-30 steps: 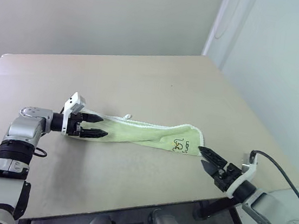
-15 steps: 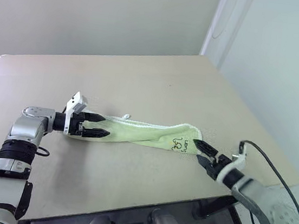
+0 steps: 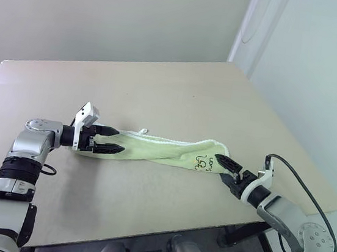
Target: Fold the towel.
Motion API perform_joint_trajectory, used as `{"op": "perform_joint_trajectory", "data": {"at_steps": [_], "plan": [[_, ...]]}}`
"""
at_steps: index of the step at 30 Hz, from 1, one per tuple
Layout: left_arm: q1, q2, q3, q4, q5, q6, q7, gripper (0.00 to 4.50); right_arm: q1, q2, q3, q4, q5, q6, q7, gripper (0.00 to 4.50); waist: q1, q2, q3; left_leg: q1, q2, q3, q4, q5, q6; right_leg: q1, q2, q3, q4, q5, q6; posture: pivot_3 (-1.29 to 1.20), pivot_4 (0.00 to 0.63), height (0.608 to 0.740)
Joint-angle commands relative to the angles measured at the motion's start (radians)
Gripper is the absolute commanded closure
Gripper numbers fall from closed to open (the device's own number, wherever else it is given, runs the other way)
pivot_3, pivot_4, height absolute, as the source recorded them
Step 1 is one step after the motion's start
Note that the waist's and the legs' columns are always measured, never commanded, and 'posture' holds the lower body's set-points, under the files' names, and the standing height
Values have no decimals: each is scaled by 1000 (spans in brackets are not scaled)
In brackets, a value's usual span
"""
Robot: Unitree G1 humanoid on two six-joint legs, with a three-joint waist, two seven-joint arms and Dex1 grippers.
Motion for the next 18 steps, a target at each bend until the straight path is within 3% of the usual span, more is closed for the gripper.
{"op": "perform_joint_trajectory", "data": {"at_steps": [1, 6, 18], "plan": [[-18, 12, 10, -29, -18, -2, 0, 0, -8, 3, 3, 6, -3, 3, -7, 21, 0, 0, 0, 0, 0, 0, 0, 0, 0, 0, 0, 0, 0, 0, 0, 0, 0, 740], [-31, 13, 28, -2, -15, -18, 26, 0, -68, 24, 17, 71, -69, -24, -23, 21, -2, 0, 0, 0, 0, 0, 0, 0, 0, 0, 0, 0, 0, 0, 0, 0, 0, 740], [-62, 16, 56, 87, -18, -70, 78, 0, -159, 75, -2, 138, -188, -12, -31, 4210, -10, -4, -3, 0, 0, 0, 0, 0, 0, -1, 3, 4, 0, 1, 0, 0, 0, 740]]}}
